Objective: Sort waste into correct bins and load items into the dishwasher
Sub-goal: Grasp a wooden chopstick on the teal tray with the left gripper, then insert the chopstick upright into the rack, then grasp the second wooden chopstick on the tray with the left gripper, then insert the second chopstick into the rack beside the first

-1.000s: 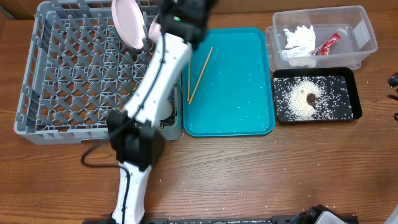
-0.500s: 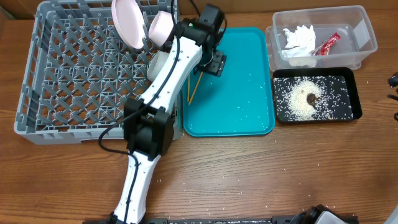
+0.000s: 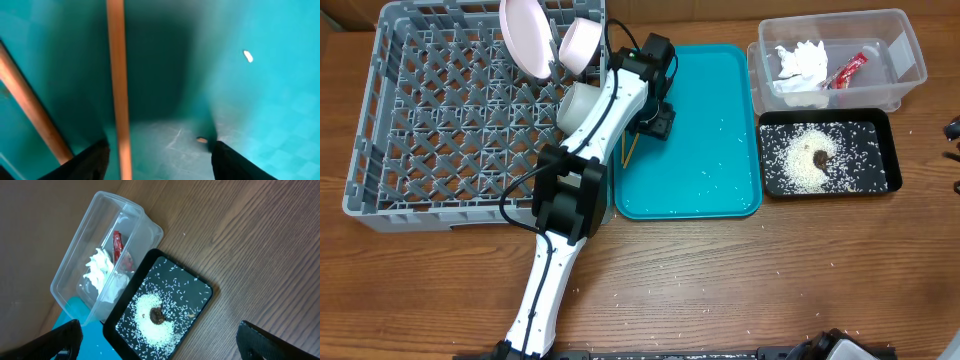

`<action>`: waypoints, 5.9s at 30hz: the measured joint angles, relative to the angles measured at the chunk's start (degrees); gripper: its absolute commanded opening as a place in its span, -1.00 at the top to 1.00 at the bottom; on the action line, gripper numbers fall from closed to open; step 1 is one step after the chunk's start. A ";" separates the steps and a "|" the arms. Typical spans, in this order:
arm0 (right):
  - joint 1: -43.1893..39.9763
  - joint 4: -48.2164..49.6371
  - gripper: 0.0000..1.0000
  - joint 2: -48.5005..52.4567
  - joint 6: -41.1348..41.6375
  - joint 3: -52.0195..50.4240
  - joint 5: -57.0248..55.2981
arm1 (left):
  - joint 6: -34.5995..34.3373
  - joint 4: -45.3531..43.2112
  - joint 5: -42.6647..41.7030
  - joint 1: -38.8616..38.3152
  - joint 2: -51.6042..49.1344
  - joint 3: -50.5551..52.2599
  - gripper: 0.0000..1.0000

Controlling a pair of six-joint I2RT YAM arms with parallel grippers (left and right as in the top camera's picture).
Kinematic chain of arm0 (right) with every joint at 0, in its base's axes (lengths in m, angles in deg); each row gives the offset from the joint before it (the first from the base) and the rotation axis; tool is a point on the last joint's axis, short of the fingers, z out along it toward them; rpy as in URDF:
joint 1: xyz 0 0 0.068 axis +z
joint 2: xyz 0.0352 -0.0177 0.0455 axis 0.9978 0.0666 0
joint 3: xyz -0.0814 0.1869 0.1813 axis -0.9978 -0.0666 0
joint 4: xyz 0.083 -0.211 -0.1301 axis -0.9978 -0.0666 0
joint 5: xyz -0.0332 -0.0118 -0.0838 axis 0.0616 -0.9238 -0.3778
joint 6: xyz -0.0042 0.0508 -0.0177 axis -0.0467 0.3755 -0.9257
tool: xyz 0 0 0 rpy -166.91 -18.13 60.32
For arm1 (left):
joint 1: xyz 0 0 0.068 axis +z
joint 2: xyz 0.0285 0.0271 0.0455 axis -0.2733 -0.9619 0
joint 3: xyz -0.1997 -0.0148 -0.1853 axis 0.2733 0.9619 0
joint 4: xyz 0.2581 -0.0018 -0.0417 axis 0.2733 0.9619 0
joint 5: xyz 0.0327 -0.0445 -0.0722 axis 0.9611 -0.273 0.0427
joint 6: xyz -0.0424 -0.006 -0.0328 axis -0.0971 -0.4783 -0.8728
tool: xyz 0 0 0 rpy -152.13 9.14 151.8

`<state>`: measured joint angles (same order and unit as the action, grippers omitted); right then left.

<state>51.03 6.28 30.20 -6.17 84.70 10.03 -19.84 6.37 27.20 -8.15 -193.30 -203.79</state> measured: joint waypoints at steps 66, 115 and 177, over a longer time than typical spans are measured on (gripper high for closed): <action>0.00 0.04 -1.00 0.00 0.02 0.00 0.00 | -10.60 -12.46 13.33 -3.72 17.90 11.76 -0.25; -0.02 0.02 -1.00 0.00 0.02 0.00 0.00 | -12.31 -23.39 14.34 0.74 7.34 17.25 -0.19; 0.00 0.00 -1.00 0.00 0.00 0.00 0.00 | 3.06 -2.75 11.54 17.00 28.00 27.54 0.92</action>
<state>51.03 6.28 30.20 -6.17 84.70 10.03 -16.78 3.62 38.75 8.85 -165.30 -176.25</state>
